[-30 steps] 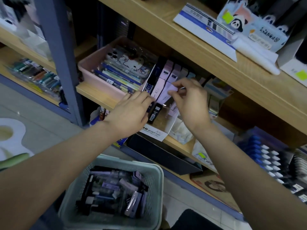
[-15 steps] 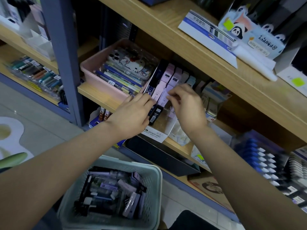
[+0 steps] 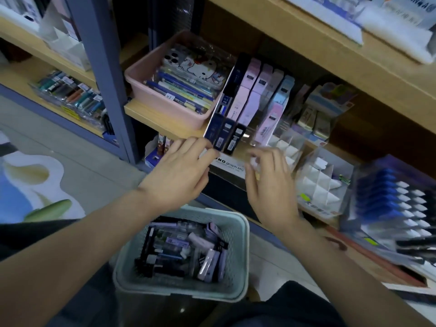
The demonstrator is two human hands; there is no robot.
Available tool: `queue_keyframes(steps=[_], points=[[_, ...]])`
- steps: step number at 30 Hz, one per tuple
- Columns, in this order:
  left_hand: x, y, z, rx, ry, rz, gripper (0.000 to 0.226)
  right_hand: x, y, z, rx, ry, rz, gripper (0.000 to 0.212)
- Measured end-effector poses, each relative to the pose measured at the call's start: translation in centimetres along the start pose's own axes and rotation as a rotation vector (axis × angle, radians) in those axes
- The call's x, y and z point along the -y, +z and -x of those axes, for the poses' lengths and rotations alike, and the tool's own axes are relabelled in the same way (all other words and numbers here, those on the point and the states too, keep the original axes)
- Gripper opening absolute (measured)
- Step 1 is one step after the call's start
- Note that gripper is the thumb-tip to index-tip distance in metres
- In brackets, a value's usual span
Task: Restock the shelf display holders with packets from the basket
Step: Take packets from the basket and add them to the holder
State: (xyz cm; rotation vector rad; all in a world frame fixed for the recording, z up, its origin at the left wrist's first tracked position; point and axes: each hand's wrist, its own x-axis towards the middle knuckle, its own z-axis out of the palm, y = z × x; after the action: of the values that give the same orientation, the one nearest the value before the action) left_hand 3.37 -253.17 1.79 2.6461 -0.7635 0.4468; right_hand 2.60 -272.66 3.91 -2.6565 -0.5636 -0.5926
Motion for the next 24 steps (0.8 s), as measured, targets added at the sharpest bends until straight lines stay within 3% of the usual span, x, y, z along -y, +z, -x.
queue_keyframes(steps=[5, 10, 12, 16, 24], points=[[-0.4, 5.7, 6.8, 0.246, -0.150, 0.046, 0.033, 0.0, 5.7, 7.6, 0.281, 0.054, -0.090, 0.017], [-0.6, 11.7, 13.0, 0.634, -0.354, 0.217, 0.037, -1.5, 12.1, 14.5, 0.807, 0.486, -0.135, 0.035], [-0.7, 13.6, 14.6, 0.808, -0.443, 0.360, 0.045, -1.6, 13.9, 16.8, 0.931, 0.633, -0.161, 0.045], [-1.3, 16.9, 16.0, 0.971, -0.666, 0.629, 0.047, -1.1, 16.2, 19.5, 0.982, 0.859, -0.205, 0.054], [-3.2, 22.3, 15.8, 0.982, -0.919, 0.897, 0.050, -1.5, 18.1, 20.5, 0.954, 0.903, -0.249, 0.049]])
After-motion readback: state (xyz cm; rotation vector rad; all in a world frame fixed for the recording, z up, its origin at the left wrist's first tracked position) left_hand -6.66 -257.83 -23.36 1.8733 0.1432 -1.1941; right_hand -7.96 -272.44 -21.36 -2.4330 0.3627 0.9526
